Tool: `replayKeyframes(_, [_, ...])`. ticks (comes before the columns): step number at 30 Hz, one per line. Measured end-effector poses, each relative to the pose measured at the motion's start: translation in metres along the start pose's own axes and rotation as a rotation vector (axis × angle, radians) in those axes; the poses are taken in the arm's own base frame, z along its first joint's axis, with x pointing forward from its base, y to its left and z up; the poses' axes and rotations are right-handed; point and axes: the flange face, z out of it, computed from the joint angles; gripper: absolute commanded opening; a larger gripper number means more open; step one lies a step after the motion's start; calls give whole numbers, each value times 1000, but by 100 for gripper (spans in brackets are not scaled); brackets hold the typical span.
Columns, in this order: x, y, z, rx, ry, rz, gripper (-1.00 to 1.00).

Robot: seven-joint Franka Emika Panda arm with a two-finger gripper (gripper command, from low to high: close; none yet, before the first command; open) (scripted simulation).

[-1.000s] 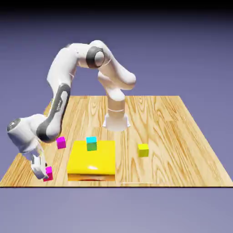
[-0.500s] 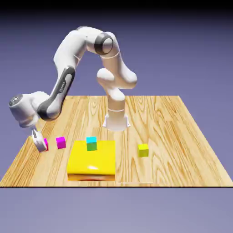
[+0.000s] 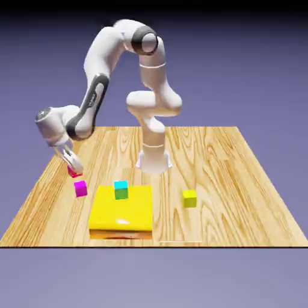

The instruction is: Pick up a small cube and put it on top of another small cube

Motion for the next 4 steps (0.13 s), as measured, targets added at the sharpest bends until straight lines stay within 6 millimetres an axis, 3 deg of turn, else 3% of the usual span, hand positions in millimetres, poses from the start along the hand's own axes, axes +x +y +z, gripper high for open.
replayKeyframes(1, [1, 1, 11, -1, 0, 1, 100])
replayKeyframes(3, [1, 1, 11, -3, 2, 1, 100])
replayKeyframes(4, [0, 0, -5, -1, 1, 0, 100])
